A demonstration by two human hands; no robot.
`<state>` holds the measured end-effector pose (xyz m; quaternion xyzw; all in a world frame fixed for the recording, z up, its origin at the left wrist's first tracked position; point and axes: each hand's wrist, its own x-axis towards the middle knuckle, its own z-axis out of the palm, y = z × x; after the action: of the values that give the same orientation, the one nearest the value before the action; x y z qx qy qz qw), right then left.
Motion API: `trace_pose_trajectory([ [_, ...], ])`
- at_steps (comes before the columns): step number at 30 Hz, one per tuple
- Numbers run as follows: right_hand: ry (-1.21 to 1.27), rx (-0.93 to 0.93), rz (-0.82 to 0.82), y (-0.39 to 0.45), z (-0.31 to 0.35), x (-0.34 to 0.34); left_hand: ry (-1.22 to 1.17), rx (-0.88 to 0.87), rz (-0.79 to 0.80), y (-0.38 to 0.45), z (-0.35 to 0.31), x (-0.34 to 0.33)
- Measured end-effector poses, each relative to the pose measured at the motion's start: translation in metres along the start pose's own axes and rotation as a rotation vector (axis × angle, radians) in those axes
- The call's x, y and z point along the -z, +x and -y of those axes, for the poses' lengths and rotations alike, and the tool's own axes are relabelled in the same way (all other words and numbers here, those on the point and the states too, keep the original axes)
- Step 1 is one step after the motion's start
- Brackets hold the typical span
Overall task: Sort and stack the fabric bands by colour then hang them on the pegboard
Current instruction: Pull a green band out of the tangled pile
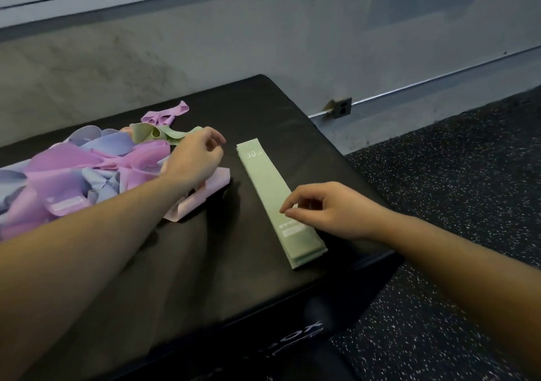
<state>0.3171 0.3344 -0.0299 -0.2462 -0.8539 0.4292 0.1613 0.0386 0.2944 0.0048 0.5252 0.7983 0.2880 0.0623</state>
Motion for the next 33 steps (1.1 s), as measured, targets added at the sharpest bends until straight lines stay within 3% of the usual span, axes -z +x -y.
trace_pose_trajectory([
  [3, -0.009, 0.002, -0.039, 0.025, 0.008, -0.005, 0.234, -0.085, -0.003, -0.009, 0.021, 0.02],
  [6, -0.04, 0.023, -0.062, 0.055, 0.021, -0.011, 0.591, -0.038, 0.149, -0.015, 0.048, 0.032],
  [8, -0.086, 0.04, -0.079, 0.079, 0.029, -0.017, 0.693, 0.019, 0.207, -0.016, 0.071, 0.037],
  [12, -0.152, 0.054, -0.119, 0.135, 0.041, -0.034, 0.651, 0.137, 0.264, -0.015, 0.108, 0.04],
  [18, -0.25, 0.094, -0.151, 0.23, 0.052, -0.065, 0.513, 0.077, 0.188, -0.02, 0.141, 0.023],
  [26, -0.666, 0.11, 0.051, 0.348, 0.054, -0.118, 0.438, 0.038, 0.079, -0.028, 0.155, 0.011],
  [31, -0.726, -0.031, 0.042, 0.37, 0.04, -0.142, 0.39, 0.006, 0.023, -0.03, 0.157, 0.009],
  [33, -0.68, -0.021, -0.035, 0.366, 0.034, -0.148, 0.367, -0.008, -0.008, -0.032, 0.155, 0.009],
])
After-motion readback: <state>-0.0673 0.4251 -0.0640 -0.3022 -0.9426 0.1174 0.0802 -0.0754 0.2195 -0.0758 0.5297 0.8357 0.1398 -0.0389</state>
